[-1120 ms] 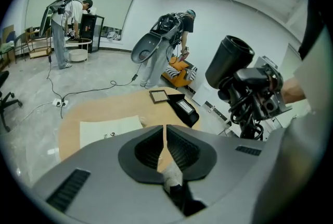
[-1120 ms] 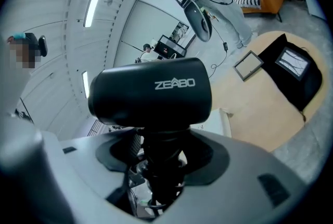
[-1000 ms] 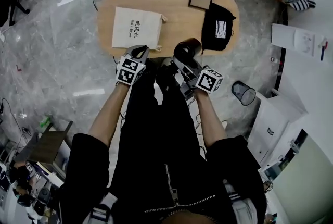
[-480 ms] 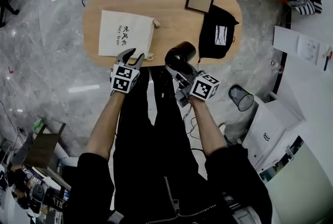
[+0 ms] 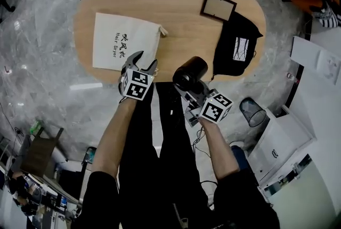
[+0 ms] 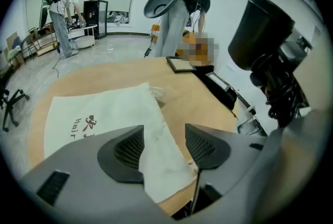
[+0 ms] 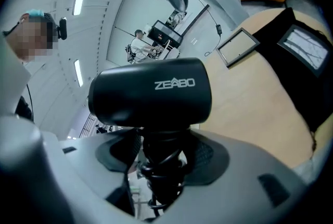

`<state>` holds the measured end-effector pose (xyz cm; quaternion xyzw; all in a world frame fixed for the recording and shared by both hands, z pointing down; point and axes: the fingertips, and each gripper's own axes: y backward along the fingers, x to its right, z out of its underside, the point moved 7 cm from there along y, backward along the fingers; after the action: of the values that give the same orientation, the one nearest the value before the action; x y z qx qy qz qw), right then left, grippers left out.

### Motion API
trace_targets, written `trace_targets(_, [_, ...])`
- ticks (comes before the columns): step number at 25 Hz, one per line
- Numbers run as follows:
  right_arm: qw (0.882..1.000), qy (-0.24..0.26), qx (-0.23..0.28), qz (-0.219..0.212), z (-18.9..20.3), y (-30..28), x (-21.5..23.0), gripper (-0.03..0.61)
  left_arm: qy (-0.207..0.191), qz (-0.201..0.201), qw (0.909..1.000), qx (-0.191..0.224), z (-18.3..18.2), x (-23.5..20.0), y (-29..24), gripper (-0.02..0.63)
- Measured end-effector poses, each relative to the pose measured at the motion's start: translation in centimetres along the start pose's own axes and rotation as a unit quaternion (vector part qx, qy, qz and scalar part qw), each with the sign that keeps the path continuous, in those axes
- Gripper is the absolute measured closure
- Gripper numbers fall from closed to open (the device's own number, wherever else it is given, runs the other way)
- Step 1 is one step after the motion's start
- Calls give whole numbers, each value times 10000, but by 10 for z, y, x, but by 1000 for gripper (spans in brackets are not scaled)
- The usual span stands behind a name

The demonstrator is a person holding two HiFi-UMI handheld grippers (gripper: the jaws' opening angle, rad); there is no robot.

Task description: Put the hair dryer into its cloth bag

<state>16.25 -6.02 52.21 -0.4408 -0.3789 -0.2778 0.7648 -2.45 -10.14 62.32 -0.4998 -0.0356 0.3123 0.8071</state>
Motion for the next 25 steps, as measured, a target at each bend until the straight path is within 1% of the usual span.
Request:
trace_targets(2, [10000, -51, -12, 51, 3, -1, 13, 328, 36, -134, 9999, 13, 3, -3, -10, 367])
trace_targets(6, [9999, -2, -39, 100, 5, -3, 31, 328, -160, -391, 9990, 124, 6, -5, -20, 371])
trace_targets(7, [9999, 9, -45, 98, 6, -4, 34, 328, -208, -434, 9987, 153, 7, -6, -22, 384])
trace_targets(12, [9997, 110, -226, 50, 8, -16, 45, 328, -416, -537, 9973, 284, 12, -10, -23, 500])
trace_targets(13, [9994, 147, -305, 25, 8, -20, 47, 328, -411, -549, 9971, 335, 12, -11, -21, 533])
trace_targets(14, [9990, 190, -394, -12, 9, -25, 48, 328, -378, -546, 9971, 381, 12, -13, -19, 542])
trace_targets(16, [9978, 313, -569, -89, 9, -35, 50, 328, -294, -467, 9976, 423, 13, -16, -16, 560])
trace_targets(19, [9948, 555, -840, -129, 9, -52, 52, 328, -75, -141, 9987, 486, 11, -21, -10, 569])
trace_targets(22, [9912, 726, -1088, -180, 11, -68, 51, 328, 181, 163, 9974, 681, 7, -28, 1, 572])
trace_targets(25, [9876, 922, -1265, -133, 11, -79, 51, 328, 331, 344, 9954, 828, 4, -32, 12, 572])
